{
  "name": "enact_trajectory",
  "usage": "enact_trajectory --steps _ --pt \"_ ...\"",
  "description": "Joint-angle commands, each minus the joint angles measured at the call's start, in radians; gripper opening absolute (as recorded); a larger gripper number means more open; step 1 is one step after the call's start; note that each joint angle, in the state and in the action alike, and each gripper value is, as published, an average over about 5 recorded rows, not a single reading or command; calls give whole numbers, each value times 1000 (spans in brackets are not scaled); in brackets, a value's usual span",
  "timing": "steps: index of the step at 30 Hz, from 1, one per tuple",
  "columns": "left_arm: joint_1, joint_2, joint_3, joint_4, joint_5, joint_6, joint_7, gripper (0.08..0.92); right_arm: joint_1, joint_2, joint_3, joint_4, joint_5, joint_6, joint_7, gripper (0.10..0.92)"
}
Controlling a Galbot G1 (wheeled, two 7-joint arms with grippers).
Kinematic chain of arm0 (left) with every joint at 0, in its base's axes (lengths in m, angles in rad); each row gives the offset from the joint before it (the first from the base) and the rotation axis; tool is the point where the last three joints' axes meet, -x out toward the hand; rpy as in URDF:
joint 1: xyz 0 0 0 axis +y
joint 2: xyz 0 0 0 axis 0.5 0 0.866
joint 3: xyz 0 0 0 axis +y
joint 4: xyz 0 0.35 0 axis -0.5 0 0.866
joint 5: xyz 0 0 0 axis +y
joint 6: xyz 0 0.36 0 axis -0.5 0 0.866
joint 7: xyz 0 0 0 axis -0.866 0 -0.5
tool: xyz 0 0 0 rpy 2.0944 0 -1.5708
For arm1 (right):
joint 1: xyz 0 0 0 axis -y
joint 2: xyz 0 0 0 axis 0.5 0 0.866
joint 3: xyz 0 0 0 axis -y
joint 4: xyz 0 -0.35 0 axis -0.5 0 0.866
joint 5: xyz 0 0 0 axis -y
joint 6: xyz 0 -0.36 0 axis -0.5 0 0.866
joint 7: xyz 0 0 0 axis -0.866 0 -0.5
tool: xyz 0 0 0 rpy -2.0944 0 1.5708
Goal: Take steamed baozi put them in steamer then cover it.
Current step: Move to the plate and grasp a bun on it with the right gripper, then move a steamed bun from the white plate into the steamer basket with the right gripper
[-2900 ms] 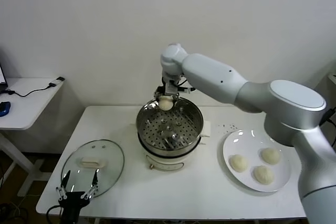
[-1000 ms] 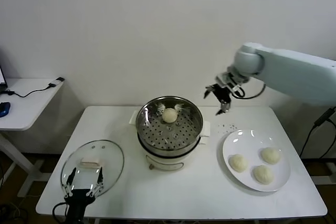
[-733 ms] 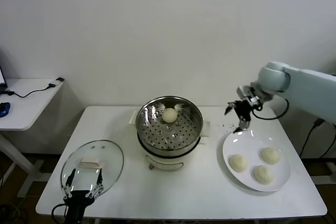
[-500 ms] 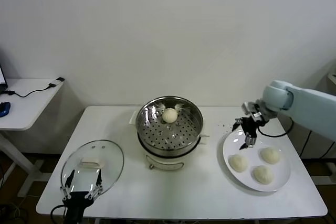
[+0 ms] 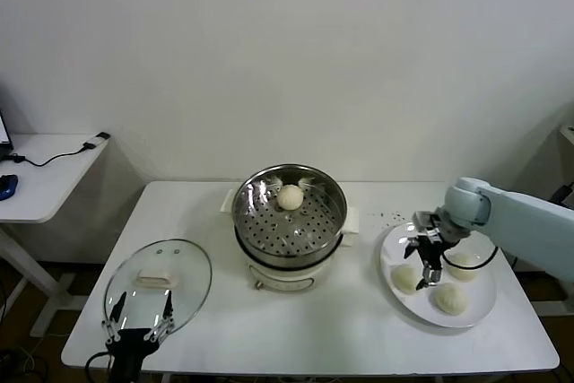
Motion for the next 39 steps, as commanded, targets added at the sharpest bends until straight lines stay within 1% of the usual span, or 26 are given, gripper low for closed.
enact_trajectory --steps 1,6,14,20,24,27,33,39 --pt "2 0 0 2 0 -1 0 823 -70 22 49 -30 -27 -9 4 823" --pt "5 0 -1 6 0 -3 -1 823 -73 32 53 -42 -38 -2 4 814" --pt "4 0 -2 3 1 -3 -1 823 -68 22 64 -38 -31 5 5 753" --pt "5 0 -1 3 1 -3 -2 823 13 -1 50 -27 21 11 3 730" --pt "5 2 1 3 1 -3 -1 823 187 6 -35 -43 109 24 -9 724" --pt "3 1 6 1 3 -1 -1 823 345 48 -132 -77 192 42 -24 721" --pt "-2 -1 15 -4 6 1 -1 823 627 224 -297 -175 405 56 -39 721" --pt "5 4 21 -2 4 -7 -1 823 684 418 -323 -246 566 24 -35 721"
